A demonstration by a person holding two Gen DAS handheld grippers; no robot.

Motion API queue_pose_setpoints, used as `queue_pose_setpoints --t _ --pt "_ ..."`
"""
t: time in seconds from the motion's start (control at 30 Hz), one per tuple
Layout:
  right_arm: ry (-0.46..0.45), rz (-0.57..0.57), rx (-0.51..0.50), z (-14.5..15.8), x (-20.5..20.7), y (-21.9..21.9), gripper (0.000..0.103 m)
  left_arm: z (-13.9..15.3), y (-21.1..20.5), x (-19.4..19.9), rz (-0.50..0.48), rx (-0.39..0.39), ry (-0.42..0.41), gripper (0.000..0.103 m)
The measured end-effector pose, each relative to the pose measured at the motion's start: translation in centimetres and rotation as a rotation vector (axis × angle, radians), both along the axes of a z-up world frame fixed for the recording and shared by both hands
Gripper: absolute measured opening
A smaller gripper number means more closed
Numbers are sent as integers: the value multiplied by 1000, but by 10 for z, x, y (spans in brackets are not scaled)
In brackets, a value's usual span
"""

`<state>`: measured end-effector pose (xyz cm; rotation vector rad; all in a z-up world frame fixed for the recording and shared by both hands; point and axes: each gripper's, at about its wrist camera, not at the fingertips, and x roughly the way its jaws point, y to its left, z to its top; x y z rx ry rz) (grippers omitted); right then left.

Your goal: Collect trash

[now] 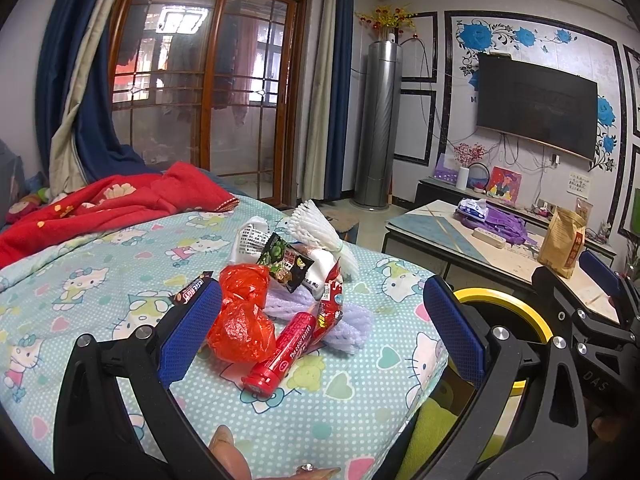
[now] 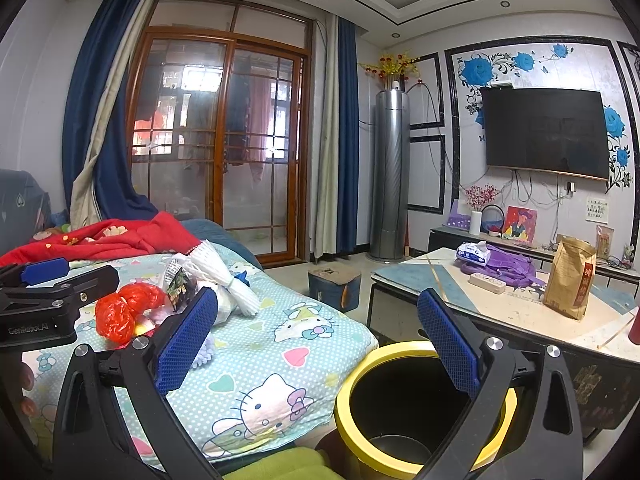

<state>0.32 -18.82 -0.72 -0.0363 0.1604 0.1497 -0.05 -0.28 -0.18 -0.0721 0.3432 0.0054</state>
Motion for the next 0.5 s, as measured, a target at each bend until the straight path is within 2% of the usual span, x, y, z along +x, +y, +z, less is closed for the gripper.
queue_pose_setpoints --t 0.5 --pt "14 11 -1 -6 1 2 97 -5 4 1 8 -29 29 92"
